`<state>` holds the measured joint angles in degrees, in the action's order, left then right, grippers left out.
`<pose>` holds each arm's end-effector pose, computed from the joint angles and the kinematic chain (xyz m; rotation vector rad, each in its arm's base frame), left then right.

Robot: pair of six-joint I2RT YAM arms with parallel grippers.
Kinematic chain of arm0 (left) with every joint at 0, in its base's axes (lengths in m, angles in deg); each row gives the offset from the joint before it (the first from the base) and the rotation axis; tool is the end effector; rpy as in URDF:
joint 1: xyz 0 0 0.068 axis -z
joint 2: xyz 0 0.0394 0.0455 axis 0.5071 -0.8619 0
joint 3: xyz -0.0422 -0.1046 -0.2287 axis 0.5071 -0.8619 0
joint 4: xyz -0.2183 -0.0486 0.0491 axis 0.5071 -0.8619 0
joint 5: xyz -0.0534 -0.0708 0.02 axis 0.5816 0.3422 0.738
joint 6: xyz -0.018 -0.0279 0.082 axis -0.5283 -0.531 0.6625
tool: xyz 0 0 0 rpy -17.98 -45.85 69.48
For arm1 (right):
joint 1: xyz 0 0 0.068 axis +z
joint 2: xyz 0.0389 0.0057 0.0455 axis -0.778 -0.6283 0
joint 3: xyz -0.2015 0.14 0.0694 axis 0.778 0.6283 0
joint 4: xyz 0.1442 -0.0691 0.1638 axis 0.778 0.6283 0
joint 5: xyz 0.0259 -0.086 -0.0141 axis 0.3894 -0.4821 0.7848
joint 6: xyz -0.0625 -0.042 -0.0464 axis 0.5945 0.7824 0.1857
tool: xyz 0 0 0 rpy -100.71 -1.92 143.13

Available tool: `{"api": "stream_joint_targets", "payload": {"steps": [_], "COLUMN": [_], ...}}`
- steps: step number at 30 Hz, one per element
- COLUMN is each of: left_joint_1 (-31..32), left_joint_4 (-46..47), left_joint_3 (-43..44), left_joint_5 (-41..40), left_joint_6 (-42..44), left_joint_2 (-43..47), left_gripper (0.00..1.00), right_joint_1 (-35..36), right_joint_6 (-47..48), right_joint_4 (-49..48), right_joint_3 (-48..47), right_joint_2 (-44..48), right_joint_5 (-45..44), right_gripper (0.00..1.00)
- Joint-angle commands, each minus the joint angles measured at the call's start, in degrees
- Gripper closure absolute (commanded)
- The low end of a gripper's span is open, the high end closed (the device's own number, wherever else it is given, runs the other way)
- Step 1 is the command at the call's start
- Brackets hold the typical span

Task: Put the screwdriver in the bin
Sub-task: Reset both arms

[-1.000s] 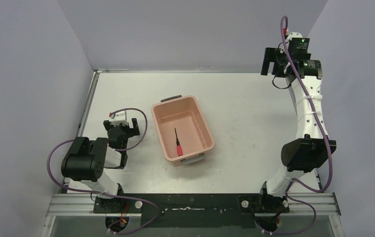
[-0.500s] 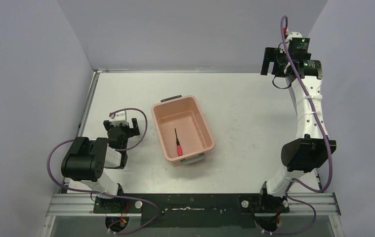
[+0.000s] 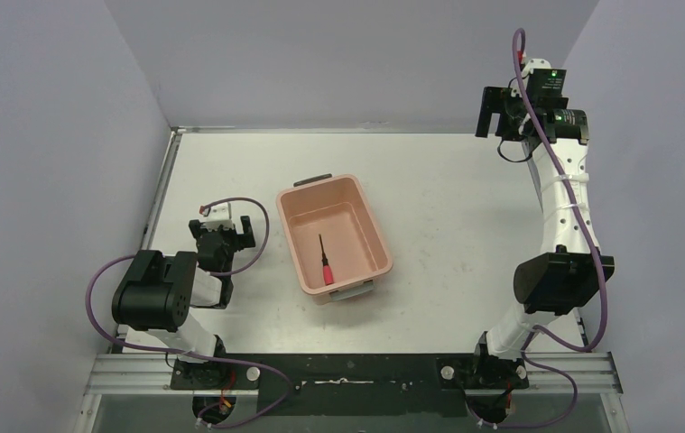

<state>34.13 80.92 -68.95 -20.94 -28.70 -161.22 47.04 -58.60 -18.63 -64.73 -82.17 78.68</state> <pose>0.2782 -0.0040 0.1333 -0.1031 1.7694 0.0812 0.3645 -0.0174 0.3774 0.0895 2.2148 0.1146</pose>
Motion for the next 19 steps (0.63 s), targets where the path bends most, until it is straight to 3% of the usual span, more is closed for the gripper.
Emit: {"api": "stream_joint_targets", "payload": {"steps": [1, 19], "left_joint_1": [0.1, 0.1], "left_joint_4": [1.8, 1.8], "left_joint_3": [1.1, 1.1], "left_joint_5": [0.1, 0.1], "left_joint_6": [0.5, 0.5], "left_joint_2": [0.2, 0.2], "left_gripper": [0.03, 0.03], "right_joint_1": [0.6, 1.3], "right_joint_6": [0.2, 0.1], "right_joint_4": [-1.8, -2.7], "right_joint_3": [-0.6, 0.5], "right_joint_2": [1.6, 1.8], "right_joint_5": [0.7, 0.7], "right_gripper": [0.00, 0.00]}}
